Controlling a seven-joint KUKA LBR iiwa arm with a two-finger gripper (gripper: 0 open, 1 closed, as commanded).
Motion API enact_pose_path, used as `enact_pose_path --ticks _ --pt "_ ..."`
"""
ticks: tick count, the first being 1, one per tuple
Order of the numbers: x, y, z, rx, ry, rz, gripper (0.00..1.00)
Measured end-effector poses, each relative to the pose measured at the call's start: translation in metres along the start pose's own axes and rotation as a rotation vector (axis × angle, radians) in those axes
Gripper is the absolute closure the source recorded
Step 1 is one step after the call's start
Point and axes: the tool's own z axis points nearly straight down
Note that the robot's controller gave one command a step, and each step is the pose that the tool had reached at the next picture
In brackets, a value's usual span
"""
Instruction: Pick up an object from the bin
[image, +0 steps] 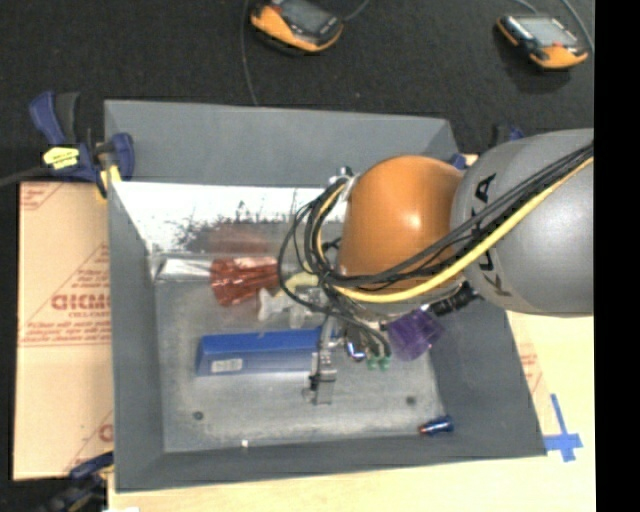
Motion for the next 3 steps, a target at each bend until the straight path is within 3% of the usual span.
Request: enact_pose_path --ticks 1,2,3 --pt "-0.002 -0.001 -0.004 -0.001 -0.009 0.004 0.00" --pt "-0.055 -0.014 0.084 0.000 -0.014 -0.071 0.00" --pt "-0.087 -0.013 0.140 -0.004 -0.018 -0.018 0.00"
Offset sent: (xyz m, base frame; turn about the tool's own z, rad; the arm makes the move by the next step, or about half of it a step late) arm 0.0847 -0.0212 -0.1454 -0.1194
